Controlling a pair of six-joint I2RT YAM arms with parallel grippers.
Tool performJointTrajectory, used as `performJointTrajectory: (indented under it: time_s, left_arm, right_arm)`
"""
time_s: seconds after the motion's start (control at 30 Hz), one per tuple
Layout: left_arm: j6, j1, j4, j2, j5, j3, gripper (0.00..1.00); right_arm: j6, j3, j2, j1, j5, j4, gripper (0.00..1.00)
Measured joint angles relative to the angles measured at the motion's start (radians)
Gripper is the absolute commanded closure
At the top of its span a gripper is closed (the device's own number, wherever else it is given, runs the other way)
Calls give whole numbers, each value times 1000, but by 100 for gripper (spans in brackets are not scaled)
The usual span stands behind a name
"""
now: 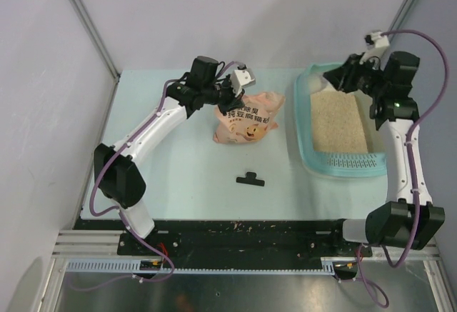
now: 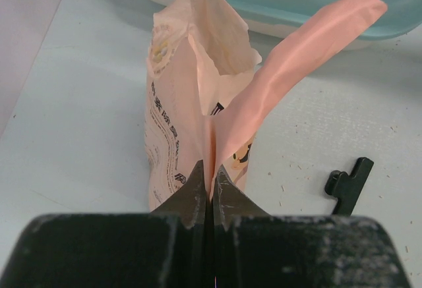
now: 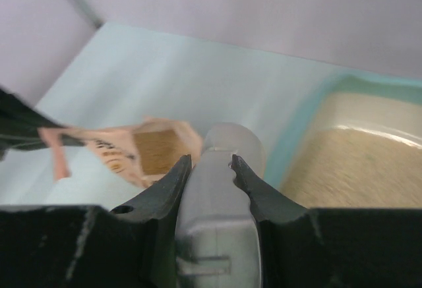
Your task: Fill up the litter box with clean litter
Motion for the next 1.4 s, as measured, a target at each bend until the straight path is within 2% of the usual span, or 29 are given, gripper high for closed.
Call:
performJointTrajectory:
  time_s: [0.27,0.7,0.8,1.0,1.1,1.4]
  left_arm:
    - [-9,0,1,0,1,0,99]
    - [-9,0,-1,-14,-2,-5,99]
    - [-13,0,-2,-19,-3,-9,99]
    - [-40,0,-3,-42,0,-32,100]
    - [-53,0,-4,-50,0,-39,99]
    - [-85,0,-2,-50,-5,-39,99]
  right_arm:
    - [-66,130,133,192,-123,-47,100]
    - [-228,232,305,273,-135,-219,100]
    - [-230,233,320,335,-56,-221,100]
    - [-111,245,391,503,280,-199,100]
    - [-44,245,421,533,405,-205,100]
    - [37,242,440,555,524,-225,100]
